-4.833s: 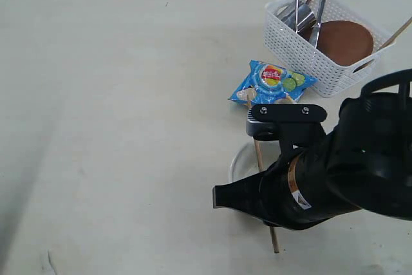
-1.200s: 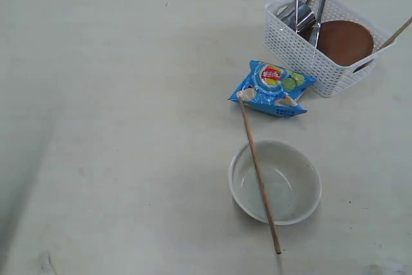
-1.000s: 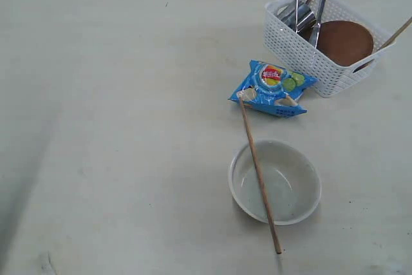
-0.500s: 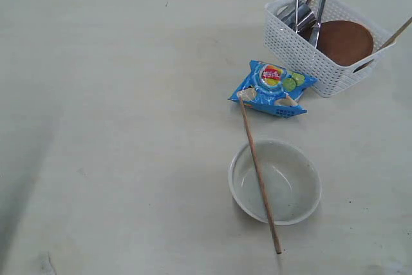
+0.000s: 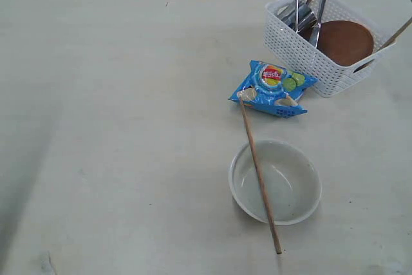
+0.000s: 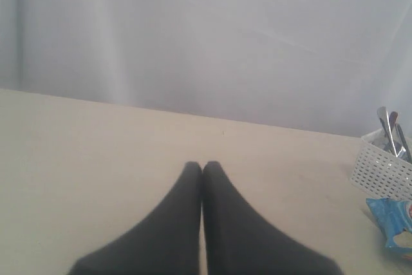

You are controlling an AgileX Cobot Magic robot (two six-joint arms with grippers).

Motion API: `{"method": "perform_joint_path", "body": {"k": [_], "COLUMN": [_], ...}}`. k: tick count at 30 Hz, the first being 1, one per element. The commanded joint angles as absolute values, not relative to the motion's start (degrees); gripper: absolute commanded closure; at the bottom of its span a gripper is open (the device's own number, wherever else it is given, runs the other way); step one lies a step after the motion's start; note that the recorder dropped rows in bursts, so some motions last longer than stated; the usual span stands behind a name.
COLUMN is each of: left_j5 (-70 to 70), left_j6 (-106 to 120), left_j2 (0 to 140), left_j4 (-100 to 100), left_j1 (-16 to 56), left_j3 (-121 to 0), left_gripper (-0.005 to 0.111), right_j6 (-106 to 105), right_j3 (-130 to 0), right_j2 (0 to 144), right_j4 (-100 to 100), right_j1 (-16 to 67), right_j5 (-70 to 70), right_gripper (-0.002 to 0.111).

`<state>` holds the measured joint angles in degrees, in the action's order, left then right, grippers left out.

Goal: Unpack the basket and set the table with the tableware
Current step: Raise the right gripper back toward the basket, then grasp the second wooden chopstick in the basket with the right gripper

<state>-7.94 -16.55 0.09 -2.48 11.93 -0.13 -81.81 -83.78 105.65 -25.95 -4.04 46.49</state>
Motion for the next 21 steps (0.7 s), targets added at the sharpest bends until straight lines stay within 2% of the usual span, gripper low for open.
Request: {"method": "perform_joint_path", "body": {"k": [1, 21], "left_j5": [-8.0, -8.0], "left_j6": [-16.2, -16.2], "left_j2": [0.0, 0.0], "left_j4": [-3.0, -3.0], "left_j1": [12.1, 12.1], "left_j3": [0.0, 0.0], "left_gripper": [0.107, 0.107], "right_j6": [-84.7, -89.1], "right_j3": [-83.7, -83.7], "right_j2": [106.4, 114.8], "right_j4": [-28.0, -36.2], "right_j1": [-3.7, -3.7], "right_j5": [43.2, 35.7], "right_gripper": [0.054, 0.054]}}
